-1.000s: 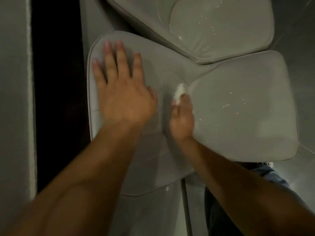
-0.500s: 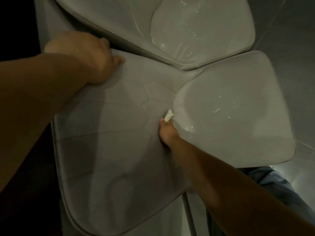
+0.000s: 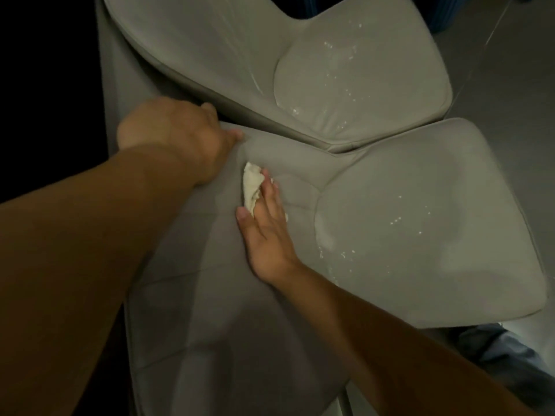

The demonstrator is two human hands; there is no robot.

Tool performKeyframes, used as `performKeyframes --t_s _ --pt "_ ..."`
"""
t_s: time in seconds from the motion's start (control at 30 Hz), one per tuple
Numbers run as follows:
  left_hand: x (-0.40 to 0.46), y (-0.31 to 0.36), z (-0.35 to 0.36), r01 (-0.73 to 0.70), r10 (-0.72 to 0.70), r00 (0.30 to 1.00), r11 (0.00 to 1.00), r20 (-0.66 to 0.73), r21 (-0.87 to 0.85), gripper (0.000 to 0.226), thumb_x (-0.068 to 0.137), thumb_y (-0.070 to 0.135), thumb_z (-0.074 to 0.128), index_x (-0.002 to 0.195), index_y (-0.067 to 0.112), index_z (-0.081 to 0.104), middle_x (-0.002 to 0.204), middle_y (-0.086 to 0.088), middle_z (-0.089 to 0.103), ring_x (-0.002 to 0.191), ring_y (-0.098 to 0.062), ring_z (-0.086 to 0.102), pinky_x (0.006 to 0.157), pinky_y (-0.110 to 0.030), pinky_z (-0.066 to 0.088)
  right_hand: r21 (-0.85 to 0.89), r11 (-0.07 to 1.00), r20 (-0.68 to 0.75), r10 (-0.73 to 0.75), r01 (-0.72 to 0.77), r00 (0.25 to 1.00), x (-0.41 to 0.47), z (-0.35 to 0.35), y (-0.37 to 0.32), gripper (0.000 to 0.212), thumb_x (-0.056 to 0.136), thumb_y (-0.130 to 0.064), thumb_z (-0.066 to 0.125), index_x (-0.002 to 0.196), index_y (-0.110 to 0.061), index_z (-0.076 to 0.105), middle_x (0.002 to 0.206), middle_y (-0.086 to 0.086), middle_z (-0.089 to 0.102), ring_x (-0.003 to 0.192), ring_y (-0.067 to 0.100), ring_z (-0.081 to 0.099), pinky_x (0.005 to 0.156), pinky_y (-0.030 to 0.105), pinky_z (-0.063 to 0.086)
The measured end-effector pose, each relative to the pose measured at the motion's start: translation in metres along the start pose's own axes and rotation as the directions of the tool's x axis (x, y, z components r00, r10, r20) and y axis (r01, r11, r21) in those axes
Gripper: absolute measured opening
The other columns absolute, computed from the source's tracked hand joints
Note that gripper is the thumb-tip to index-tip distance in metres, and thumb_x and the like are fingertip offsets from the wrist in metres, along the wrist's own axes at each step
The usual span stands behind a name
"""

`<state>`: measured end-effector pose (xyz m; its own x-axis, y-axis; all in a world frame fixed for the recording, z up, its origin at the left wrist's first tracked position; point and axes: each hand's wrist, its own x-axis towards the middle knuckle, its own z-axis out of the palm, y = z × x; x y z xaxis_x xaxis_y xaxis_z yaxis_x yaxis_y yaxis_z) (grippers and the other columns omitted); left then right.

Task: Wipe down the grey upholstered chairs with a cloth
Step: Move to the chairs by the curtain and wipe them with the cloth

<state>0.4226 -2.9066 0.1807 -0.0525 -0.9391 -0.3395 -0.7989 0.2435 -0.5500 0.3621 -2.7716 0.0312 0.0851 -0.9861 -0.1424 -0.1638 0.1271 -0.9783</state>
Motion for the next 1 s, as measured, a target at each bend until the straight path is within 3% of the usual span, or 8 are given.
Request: performKeyframes --t_s 0.2,0.3,0.43,0.6,0.7,0.83,0.9,1.0 --pt "-0.002 0.001 0.0 0.024 -0.024 1.0 1.0 0.0 -0.017 0.074 0.099 0.07 0.015 0.135 0.016 0.051 0.129 -0.019 0.059 0.119 -0.043 0.054 0.093 -0.048 0.044 0.309 0.864 -0.137 0.455 -0.398 0.88 0.041 -0.017 0.055 0.059 0.104 -0.042 0.032 0.156 -0.022 0.012 0.162 -0.001 0.013 0.148 0.017 0.014 0.121 0.034 0.009" --pt "-0.003 0.002 -0.003 -0.067 0.065 0.997 0.998 0.046 0.022 0.07 0.099 0.071 0.011 0.157 0.035 0.027 0.147 -0.014 0.048 0.127 -0.041 0.051 0.096 -0.049 0.044 0.432 0.776 -0.167 0.57 -0.46 0.805 0.043 -0.03 0.055 0.054 0.103 -0.048 0.03 0.149 -0.021 0.036 0.15 0.005 0.042 0.138 0.024 0.038 0.118 0.04 0.023" --pt "0.0 -0.004 -0.01 -0.243 0.233 0.958 0.969 0.166 0.042 0.079 0.088 0.085 0.014 0.158 0.05 0.007 0.166 -0.001 0.024 0.143 -0.036 0.039 0.108 -0.05 0.038 0.324 0.937 -0.324 0.238 -0.129 0.915 0.039 -0.03 0.017 0.062 0.097 -0.056 0.028 0.15 -0.023 0.033 0.151 0.0 0.041 0.137 0.013 0.038 0.115 0.031 0.028" --pt "0.004 -0.005 -0.008 -0.239 0.228 0.958 0.97 0.175 0.043 0.088 0.078 0.092 0.034 0.154 0.051 0.016 0.155 -0.004 0.04 0.134 -0.034 0.048 0.102 -0.047 0.043 -0.094 0.996 -0.284 -0.031 0.005 0.958 0.066 -0.022 0.017 0.063 0.101 -0.043 0.023 0.155 -0.015 0.008 0.163 -0.001 0.007 0.149 0.013 -0.002 0.12 0.03 -0.004" --pt "0.008 -0.005 -0.007 -0.212 0.2 0.962 0.976 0.188 0.046 0.093 0.073 0.095 0.038 0.153 0.054 0.016 0.154 -0.003 0.041 0.135 -0.034 0.047 0.103 -0.046 0.042 -0.061 0.965 -0.308 0.225 -0.255 0.924 0.085 -0.025 0.061 0.062 0.103 -0.044 0.023 0.156 -0.016 0.006 0.164 0.003 0.006 0.149 0.019 0.002 0.121 0.038 0.001" --pt "0.01 -0.003 0.0 -0.209 0.195 0.968 0.975 0.161 0.079 0.097 0.071 0.097 0.034 0.154 0.051 0.014 0.153 -0.005 0.042 0.134 -0.034 0.048 0.102 -0.046 0.043 0.537 0.643 -0.157 0.713 -0.546 0.684 0.093 -0.063 0.102 0.059 0.104 -0.045 0.026 0.152 -0.011 0.025 0.156 0.012 0.031 0.142 0.03 0.032 0.117 0.043 0.025" --pt "0.011 -0.001 -0.001 -0.204 0.189 0.969 0.975 0.156 0.085 0.102 0.068 0.1 0.032 0.155 0.049 0.014 0.153 -0.005 0.043 0.134 -0.034 0.049 0.103 -0.047 0.043 0.481 0.747 -0.225 0.612 -0.46 0.758 0.082 -0.07 0.096 0.055 0.105 -0.04 0.028 0.15 -0.009 0.032 0.154 0.011 0.036 0.142 0.026 0.032 0.118 0.038 0.022" --pt "0.013 0.002 0.001 -0.205 0.182 0.968 0.971 0.173 0.125 0.104 0.065 0.102 0.027 0.153 0.048 0.016 0.152 -0.007 0.044 0.132 -0.035 0.05 0.102 -0.048 0.044 0.228 0.969 -0.34 0.166 -0.09 0.926 0.065 -0.052 0.065 0.051 0.105 -0.034 0.03 0.15 -0.01 0.032 0.157 0.006 0.029 0.147 0.018 0.022 0.121 0.034 0.014"
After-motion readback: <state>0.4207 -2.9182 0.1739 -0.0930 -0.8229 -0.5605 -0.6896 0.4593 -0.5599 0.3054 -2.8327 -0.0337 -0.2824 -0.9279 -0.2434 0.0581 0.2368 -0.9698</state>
